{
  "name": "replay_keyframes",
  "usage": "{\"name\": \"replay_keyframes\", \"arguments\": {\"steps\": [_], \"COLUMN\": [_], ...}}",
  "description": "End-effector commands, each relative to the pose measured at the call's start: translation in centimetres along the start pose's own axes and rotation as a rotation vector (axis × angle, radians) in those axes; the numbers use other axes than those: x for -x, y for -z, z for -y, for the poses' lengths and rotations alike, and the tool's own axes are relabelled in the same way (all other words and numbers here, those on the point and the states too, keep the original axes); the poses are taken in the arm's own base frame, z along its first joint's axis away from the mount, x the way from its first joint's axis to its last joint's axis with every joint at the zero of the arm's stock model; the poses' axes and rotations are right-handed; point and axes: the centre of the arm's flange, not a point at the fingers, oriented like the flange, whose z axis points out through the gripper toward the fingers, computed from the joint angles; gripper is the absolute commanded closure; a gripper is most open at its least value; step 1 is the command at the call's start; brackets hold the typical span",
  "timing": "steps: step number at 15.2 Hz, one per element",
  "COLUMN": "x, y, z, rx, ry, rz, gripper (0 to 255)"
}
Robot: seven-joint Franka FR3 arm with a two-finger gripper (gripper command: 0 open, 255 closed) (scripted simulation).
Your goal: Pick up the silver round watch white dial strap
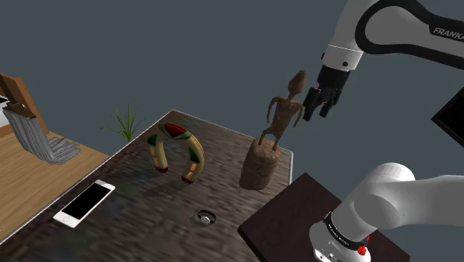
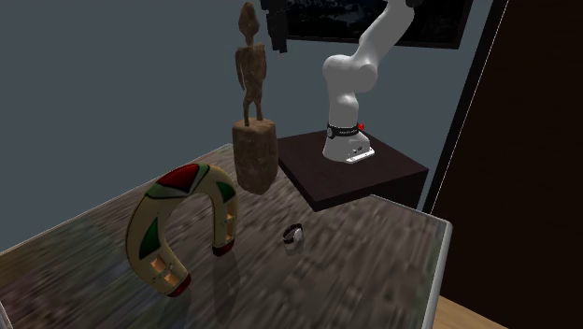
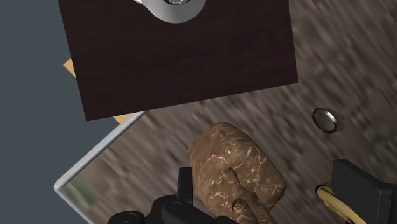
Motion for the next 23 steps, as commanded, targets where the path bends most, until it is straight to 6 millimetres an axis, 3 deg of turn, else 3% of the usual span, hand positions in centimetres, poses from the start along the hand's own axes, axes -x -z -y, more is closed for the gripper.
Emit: {"name": "replay_keyframes", "arguments": {"steps": [1, 12, 23], "x": [0.0, -4.2, -6.9], "y": [0.0, -11.6, -22.9], "z": [0.0, 7.1, 15.3], "rx": [0.000, -0.036, -0.071], "ry": [0.000, 0.198, 0.397], "rz": [0.000, -0.005, -0.011], "gripper": [0, 0, 0]}}
